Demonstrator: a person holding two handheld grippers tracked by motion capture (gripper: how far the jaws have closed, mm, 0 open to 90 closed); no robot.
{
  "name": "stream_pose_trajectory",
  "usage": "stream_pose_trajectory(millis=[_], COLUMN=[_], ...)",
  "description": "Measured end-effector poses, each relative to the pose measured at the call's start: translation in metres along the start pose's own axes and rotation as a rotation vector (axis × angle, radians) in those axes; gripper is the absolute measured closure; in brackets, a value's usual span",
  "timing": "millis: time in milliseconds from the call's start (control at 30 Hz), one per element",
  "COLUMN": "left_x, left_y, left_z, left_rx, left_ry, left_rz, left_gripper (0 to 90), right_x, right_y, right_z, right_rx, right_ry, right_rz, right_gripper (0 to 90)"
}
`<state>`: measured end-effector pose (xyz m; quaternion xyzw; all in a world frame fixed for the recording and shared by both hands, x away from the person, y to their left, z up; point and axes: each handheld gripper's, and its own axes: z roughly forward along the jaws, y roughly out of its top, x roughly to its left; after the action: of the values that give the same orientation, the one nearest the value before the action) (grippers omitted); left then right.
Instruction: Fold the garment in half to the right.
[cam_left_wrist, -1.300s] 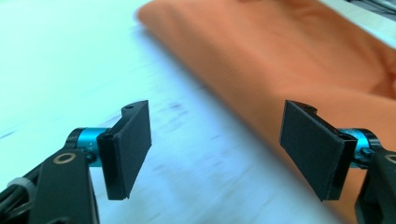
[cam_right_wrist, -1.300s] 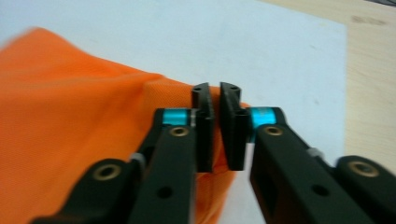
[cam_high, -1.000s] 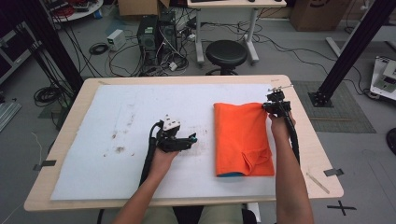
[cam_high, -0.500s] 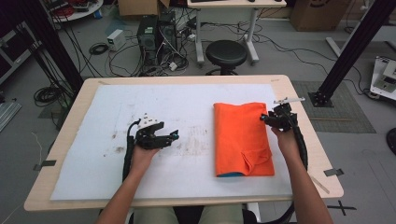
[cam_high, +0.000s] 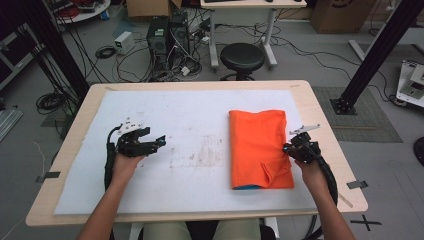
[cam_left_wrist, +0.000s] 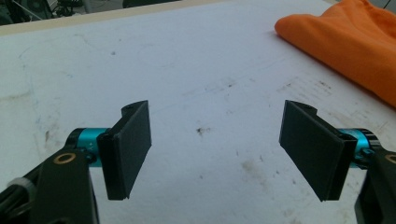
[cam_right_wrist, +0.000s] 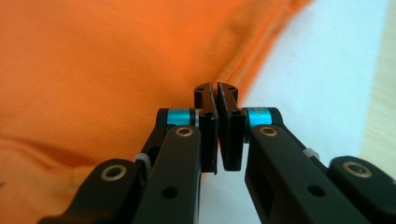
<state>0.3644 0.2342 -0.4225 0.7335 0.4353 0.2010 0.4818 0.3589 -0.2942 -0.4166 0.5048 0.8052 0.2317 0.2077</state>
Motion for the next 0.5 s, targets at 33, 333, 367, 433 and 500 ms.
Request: stream_pose_trajectory(millis=[33,333,367,433,500], left_x=[0.001,0.007,0.007,0.007,0.007], left_y=[-0.001,-0.007,-0.008,-0.009,-0.01], left_z=[-0.001,-0.007,-0.007,-0.007,-0.007], left_rx=[-0.002,-0.008,-0.007,-0.002,0.002], left_ry=[0.002,0.016,0.016,0.012,0.012], left_rz=[-0.002,-0.021,-0.019,-0.018,-0.021], left_gripper=[25.2,25.2,25.2,25.2,25.2], right_x=[-0.002,0.016,0.021,0.028,0.034], right_y=[-0.001,-0.003,-0.005,-0.009,-0.016], right_z=[0.0,-0.022,-0.022,-0.021,-0.02], right_rx=[0.001,-0.105,-0.103,-0.096,-0.074], right_ry=[0.0,0.086,0.101,0.13,0.148], right_rz=[0.007,-0.005,-0.017,-0.041,-0.063], right_gripper=[87.3,55.9,54.4,54.3,55.5])
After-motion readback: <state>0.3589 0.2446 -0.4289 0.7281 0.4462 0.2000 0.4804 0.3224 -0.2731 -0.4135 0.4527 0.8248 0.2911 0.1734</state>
